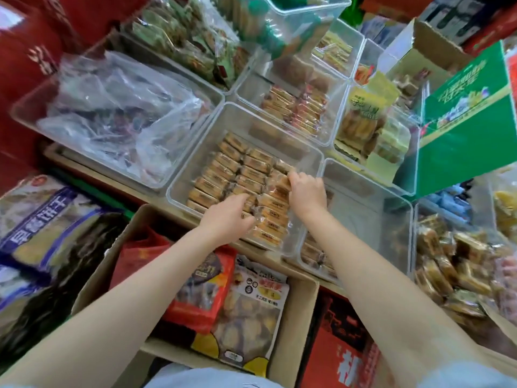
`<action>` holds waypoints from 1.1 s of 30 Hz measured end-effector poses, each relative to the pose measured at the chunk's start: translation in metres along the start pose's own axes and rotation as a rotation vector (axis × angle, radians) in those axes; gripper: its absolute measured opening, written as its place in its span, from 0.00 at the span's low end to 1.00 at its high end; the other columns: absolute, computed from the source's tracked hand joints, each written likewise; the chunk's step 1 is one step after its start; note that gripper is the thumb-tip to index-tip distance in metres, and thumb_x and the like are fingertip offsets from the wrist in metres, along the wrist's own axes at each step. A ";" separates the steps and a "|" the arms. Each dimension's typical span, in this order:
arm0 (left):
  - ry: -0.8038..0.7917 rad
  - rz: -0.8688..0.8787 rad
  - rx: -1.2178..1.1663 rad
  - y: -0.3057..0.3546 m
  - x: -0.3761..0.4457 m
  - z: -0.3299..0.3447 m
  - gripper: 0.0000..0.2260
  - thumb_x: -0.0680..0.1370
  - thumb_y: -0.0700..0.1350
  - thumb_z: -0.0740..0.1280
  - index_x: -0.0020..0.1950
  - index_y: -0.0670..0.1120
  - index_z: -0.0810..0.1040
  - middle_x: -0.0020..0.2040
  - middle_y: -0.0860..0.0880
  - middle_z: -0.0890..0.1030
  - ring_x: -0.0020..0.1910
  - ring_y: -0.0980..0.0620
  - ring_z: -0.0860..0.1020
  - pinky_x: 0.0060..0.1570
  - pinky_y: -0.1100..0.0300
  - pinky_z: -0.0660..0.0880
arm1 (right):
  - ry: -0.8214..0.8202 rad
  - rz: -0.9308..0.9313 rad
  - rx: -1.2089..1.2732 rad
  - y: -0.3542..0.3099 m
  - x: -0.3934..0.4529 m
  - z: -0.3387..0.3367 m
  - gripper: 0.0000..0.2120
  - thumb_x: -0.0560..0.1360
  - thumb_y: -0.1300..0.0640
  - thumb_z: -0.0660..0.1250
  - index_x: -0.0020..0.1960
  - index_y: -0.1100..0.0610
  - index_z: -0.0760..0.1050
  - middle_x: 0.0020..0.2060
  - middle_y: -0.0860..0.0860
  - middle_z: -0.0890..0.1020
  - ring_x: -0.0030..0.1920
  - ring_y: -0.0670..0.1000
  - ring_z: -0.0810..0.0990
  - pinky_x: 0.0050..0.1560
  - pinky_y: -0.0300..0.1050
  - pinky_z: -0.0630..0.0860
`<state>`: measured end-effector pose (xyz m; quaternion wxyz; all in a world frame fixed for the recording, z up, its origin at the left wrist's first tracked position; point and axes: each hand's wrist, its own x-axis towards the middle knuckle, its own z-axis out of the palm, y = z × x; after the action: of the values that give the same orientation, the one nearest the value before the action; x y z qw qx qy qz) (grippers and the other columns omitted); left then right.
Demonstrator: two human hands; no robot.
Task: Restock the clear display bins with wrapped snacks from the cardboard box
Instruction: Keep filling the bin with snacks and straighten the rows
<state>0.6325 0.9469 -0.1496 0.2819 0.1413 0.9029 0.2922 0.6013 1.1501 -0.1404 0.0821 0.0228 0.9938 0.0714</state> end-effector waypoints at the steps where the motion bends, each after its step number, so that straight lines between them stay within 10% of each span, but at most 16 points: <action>1: -0.035 -0.025 -0.130 0.005 0.007 -0.003 0.29 0.82 0.52 0.61 0.81 0.47 0.58 0.79 0.47 0.65 0.74 0.48 0.69 0.71 0.49 0.68 | 0.001 -0.006 0.014 0.002 0.000 0.004 0.12 0.76 0.66 0.63 0.57 0.54 0.73 0.51 0.51 0.81 0.53 0.56 0.78 0.61 0.50 0.68; 6: -0.127 -0.183 -0.487 0.032 0.033 -0.011 0.28 0.82 0.40 0.58 0.82 0.45 0.57 0.77 0.47 0.66 0.70 0.50 0.71 0.66 0.53 0.70 | -0.077 -0.079 -0.040 0.009 0.001 0.013 0.24 0.78 0.63 0.63 0.72 0.55 0.66 0.58 0.53 0.78 0.58 0.56 0.76 0.66 0.52 0.66; 9: -0.180 -0.212 -0.603 0.042 0.044 -0.002 0.23 0.81 0.38 0.60 0.77 0.45 0.67 0.54 0.54 0.76 0.49 0.57 0.74 0.43 0.66 0.71 | -0.145 -0.084 -0.046 0.007 0.002 0.013 0.32 0.77 0.64 0.60 0.79 0.56 0.56 0.64 0.55 0.73 0.63 0.57 0.72 0.69 0.53 0.64; 14: -0.163 -0.199 -0.649 0.040 0.046 0.012 0.27 0.80 0.37 0.62 0.79 0.51 0.65 0.75 0.50 0.71 0.43 0.64 0.72 0.32 0.73 0.71 | -0.204 -0.100 -0.090 0.004 0.006 0.013 0.33 0.79 0.64 0.58 0.81 0.57 0.50 0.70 0.58 0.68 0.67 0.59 0.68 0.69 0.54 0.65; 24: -0.146 -0.105 -0.431 0.037 0.044 0.019 0.28 0.81 0.39 0.61 0.80 0.51 0.59 0.75 0.47 0.69 0.47 0.53 0.78 0.41 0.58 0.78 | -0.167 -0.165 -0.160 0.008 -0.029 0.015 0.30 0.82 0.61 0.57 0.81 0.60 0.51 0.79 0.59 0.57 0.79 0.58 0.55 0.79 0.56 0.51; 28: -0.116 -0.020 -0.242 0.039 0.026 0.014 0.28 0.82 0.39 0.61 0.82 0.48 0.58 0.78 0.47 0.66 0.73 0.47 0.70 0.68 0.53 0.71 | -0.168 -0.208 -0.123 0.015 -0.068 0.002 0.27 0.82 0.58 0.58 0.79 0.57 0.58 0.79 0.56 0.58 0.79 0.57 0.53 0.79 0.60 0.48; 33: 0.032 0.046 -0.058 0.053 -0.024 0.016 0.23 0.82 0.42 0.62 0.77 0.46 0.67 0.76 0.47 0.69 0.74 0.49 0.67 0.73 0.51 0.65 | -0.023 -0.196 0.326 0.039 -0.145 -0.019 0.17 0.81 0.56 0.58 0.68 0.56 0.75 0.67 0.55 0.74 0.70 0.56 0.69 0.71 0.59 0.64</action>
<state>0.6664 0.9856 -0.1181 0.2644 0.1492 0.8950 0.3268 0.7426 1.1781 -0.0928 0.0952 -0.0604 0.9886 -0.0994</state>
